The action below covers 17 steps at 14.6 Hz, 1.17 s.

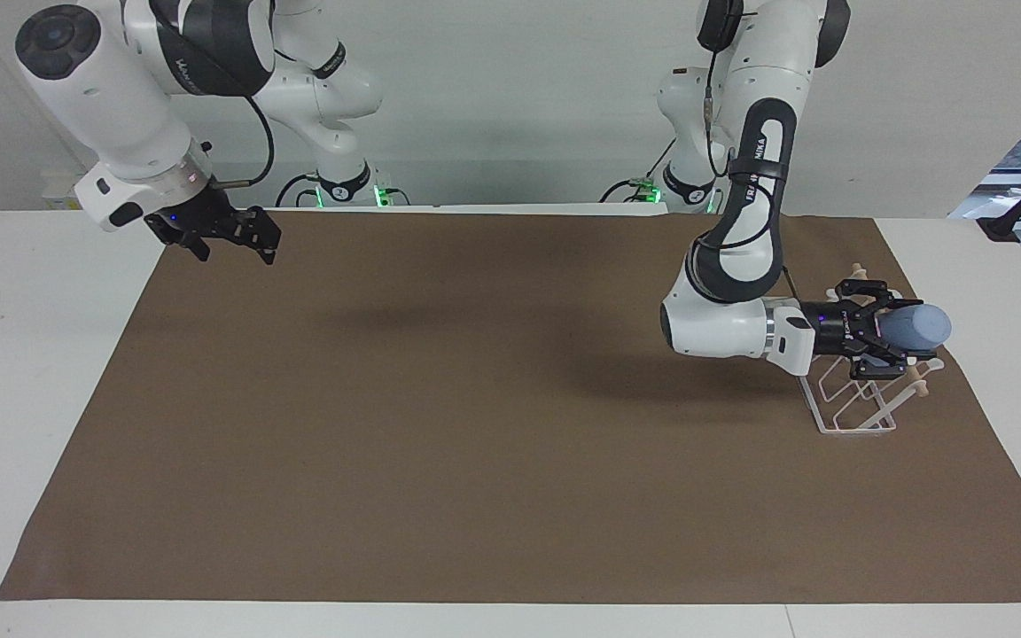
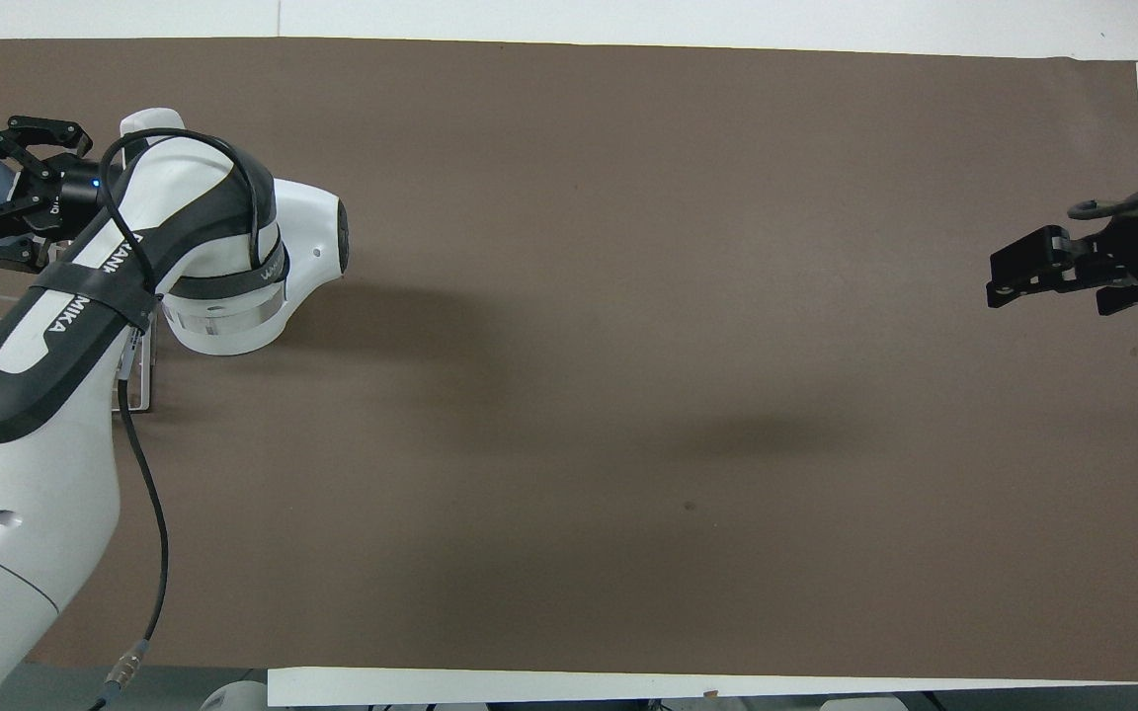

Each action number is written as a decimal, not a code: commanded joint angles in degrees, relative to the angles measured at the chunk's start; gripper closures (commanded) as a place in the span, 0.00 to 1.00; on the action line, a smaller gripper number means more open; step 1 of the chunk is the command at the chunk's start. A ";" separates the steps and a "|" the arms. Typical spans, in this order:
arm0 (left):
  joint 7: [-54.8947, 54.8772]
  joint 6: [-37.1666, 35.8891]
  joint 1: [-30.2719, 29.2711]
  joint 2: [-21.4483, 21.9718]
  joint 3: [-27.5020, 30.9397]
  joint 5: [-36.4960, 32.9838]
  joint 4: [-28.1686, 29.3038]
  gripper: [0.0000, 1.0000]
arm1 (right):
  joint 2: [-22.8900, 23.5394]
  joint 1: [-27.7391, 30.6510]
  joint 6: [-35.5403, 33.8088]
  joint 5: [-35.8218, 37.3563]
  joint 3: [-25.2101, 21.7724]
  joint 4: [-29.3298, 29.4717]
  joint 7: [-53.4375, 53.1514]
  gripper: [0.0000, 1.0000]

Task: Hang cup on cup holder
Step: 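Carry the cup to the rack while the right gripper withdraws, then lower the cup onto the rack hook with the left gripper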

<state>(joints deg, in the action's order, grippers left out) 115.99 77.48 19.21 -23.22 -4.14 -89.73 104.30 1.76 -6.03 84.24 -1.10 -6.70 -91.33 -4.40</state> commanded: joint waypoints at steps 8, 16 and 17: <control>8.91 2.32 -1.98 -9.20 -0.08 1.58 -3.84 0.92 | -3.25 9.28 2.85 3.56 8.73 -1.66 -0.08 0.01; 2.94 7.51 -0.58 0.70 -2.10 11.68 -6.04 0.00 | -3.60 9.81 2.07 2.69 8.02 -1.92 0.00 0.01; -1.07 7.86 -0.66 3.51 -2.45 12.64 -5.61 0.00 | -3.69 9.64 1.98 2.69 8.02 -2.09 0.00 0.01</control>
<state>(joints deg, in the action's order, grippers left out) 119.81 83.76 18.51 -25.01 -6.28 -79.72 97.02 -0.62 3.23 85.69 1.53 0.88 -91.60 -4.40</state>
